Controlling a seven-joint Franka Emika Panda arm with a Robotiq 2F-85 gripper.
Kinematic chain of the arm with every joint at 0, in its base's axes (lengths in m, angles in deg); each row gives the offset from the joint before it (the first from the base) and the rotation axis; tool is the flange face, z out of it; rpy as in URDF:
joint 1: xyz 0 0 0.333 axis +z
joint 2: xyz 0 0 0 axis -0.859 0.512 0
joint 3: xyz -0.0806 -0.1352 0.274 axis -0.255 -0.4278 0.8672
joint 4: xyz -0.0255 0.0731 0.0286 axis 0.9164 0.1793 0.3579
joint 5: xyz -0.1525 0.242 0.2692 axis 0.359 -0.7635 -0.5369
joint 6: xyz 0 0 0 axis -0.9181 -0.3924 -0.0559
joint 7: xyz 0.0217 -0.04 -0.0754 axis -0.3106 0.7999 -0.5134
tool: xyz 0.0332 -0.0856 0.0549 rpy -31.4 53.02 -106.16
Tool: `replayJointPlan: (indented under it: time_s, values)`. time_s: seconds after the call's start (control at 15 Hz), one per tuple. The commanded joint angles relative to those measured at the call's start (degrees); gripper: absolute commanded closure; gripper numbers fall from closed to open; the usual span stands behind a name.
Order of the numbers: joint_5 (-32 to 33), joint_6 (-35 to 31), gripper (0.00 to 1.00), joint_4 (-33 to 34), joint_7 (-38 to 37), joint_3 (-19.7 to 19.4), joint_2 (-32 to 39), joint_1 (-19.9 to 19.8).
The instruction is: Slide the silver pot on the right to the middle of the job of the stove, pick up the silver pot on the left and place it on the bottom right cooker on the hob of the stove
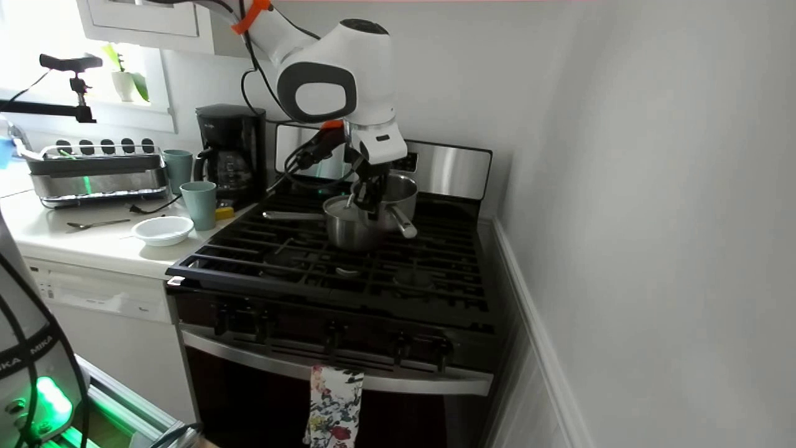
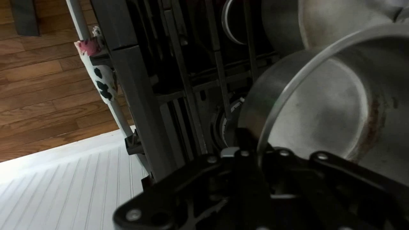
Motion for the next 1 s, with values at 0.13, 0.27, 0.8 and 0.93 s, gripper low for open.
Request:
replayJointPlan:
  time_s: [0.13,0.27,0.8,0.93]
  values:
    - [-1.7,3.1,0.99,4.0,-1.0,-2.4,4.5,-2.2]
    - [-1.7,3.5,0.99,5.1,-1.6,-3.4,6.0,-3.0]
    - [-7.4,4.2,0.99,13.0,-2.8,-2.8,15.4,-3.7]
    - [-8.2,5.0,0.99,15.4,-3.0,-2.5,18.0,-3.8]
